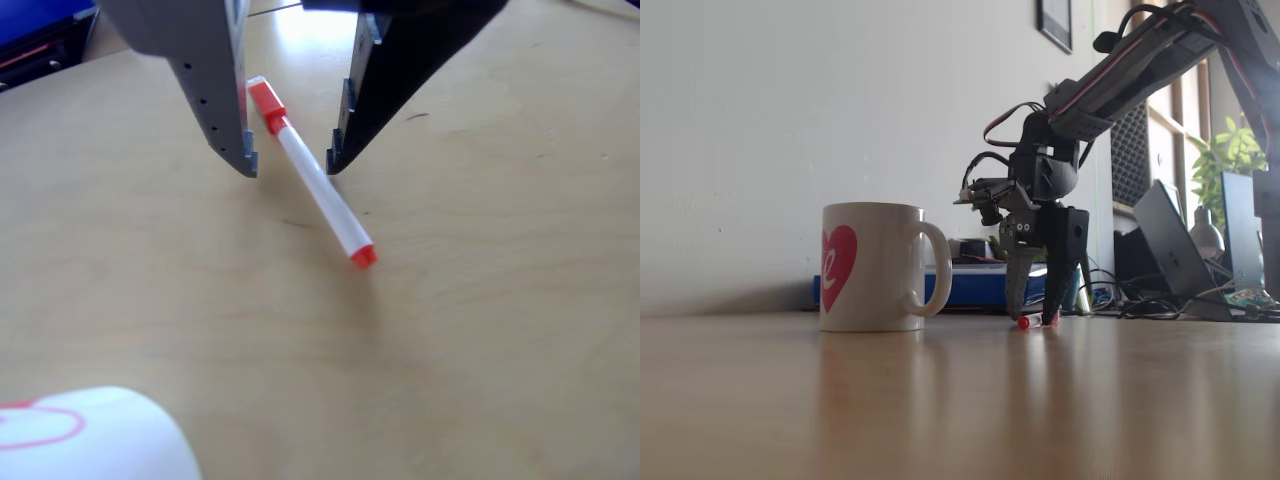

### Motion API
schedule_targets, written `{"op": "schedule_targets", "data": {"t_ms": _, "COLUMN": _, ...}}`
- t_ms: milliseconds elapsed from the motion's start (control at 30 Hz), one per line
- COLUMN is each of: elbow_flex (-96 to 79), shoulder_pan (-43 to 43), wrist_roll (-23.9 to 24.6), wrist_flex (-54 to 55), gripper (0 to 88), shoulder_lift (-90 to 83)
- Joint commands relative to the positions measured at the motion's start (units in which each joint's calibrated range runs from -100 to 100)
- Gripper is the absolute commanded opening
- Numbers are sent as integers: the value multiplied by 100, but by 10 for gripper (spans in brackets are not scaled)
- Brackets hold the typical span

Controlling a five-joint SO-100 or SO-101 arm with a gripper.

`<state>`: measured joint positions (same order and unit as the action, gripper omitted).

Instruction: Grab the pen and place it in the cup.

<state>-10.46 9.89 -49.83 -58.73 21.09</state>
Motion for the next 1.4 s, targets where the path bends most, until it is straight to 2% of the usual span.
{"op": "schedule_targets", "data": {"t_ms": 0, "elbow_flex": -163, "shoulder_pan": 58, "wrist_roll": -235, "wrist_flex": -32, "gripper": 187, "shoulder_lift": -101}}
{"op": "schedule_targets", "data": {"t_ms": 100, "elbow_flex": -235, "shoulder_pan": 42, "wrist_roll": -514, "wrist_flex": -230, "gripper": 187, "shoulder_lift": -118}}
{"op": "schedule_targets", "data": {"t_ms": 433, "elbow_flex": -262, "shoulder_pan": 50, "wrist_roll": -677, "wrist_flex": -256, "gripper": 186, "shoulder_lift": -118}}
{"op": "schedule_targets", "data": {"t_ms": 500, "elbow_flex": -262, "shoulder_pan": 58, "wrist_roll": -698, "wrist_flex": -256, "gripper": 149, "shoulder_lift": -109}}
{"op": "schedule_targets", "data": {"t_ms": 600, "elbow_flex": -262, "shoulder_pan": 58, "wrist_roll": -698, "wrist_flex": -256, "gripper": 8, "shoulder_lift": -109}}
{"op": "schedule_targets", "data": {"t_ms": 967, "elbow_flex": -244, "shoulder_pan": 33, "wrist_roll": -640, "wrist_flex": -256, "gripper": 13, "shoulder_lift": -168}}
{"op": "schedule_targets", "data": {"t_ms": 1133, "elbow_flex": -489, "shoulder_pan": -34, "wrist_roll": -577, "wrist_flex": -428, "gripper": 13, "shoulder_lift": -1454}}
{"op": "schedule_targets", "data": {"t_ms": 1367, "elbow_flex": -1204, "shoulder_pan": -518, "wrist_roll": -209, "wrist_flex": -1400, "gripper": 13, "shoulder_lift": -4026}}
